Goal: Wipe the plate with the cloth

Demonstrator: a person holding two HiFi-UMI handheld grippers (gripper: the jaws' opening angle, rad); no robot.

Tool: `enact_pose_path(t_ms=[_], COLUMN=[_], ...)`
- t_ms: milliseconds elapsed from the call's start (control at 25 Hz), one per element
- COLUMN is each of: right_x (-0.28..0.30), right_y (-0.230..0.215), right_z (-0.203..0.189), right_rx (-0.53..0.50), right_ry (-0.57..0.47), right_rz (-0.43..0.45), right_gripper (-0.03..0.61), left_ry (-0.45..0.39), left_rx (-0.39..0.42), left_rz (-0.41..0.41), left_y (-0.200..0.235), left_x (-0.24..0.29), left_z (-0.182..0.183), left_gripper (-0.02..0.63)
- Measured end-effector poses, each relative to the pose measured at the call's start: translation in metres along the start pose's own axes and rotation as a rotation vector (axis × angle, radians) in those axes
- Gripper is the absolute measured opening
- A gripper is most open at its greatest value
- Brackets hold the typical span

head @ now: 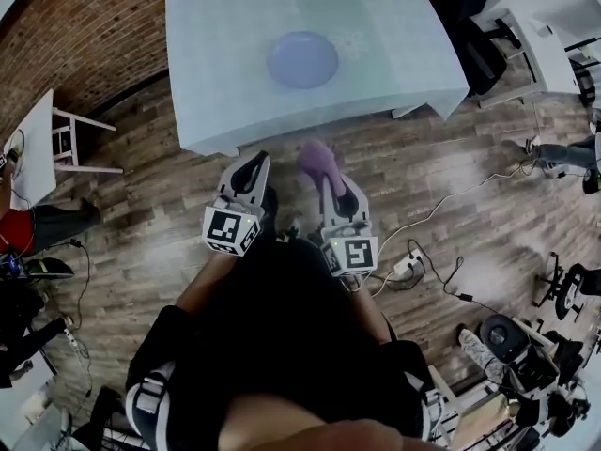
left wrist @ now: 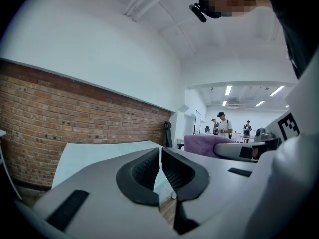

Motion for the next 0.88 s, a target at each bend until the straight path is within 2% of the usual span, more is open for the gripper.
enact_pose_path(t_ms=[360, 880], right_x=[0.052, 0.163], right_y=[-0.019, -0.032], right_z=[-0.003, 0.004], right_rx=[-0.007, -0.042], right_ry=[0.028, 0.073], right_rz=[-0.021, -0.051], right_gripper=[0.071, 0.071], left_ry=[0.019, 0.036], left_rx=[-0.033, -0.078], left_rz=[-0.017, -0.063], left_y=[0.03, 0.116], left_x=[0.047, 0.132], left_z=[-0.014, -0.015], left_gripper=[0.041, 0.041])
Point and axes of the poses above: the fingertips, and each gripper's own axes: x forward along the fingers, y to its left, z out of its top, the point moved 5 cm from there along -x, backward along the fingers, and after that the axes turned 12 degrees about x, right-handed, at the moved point
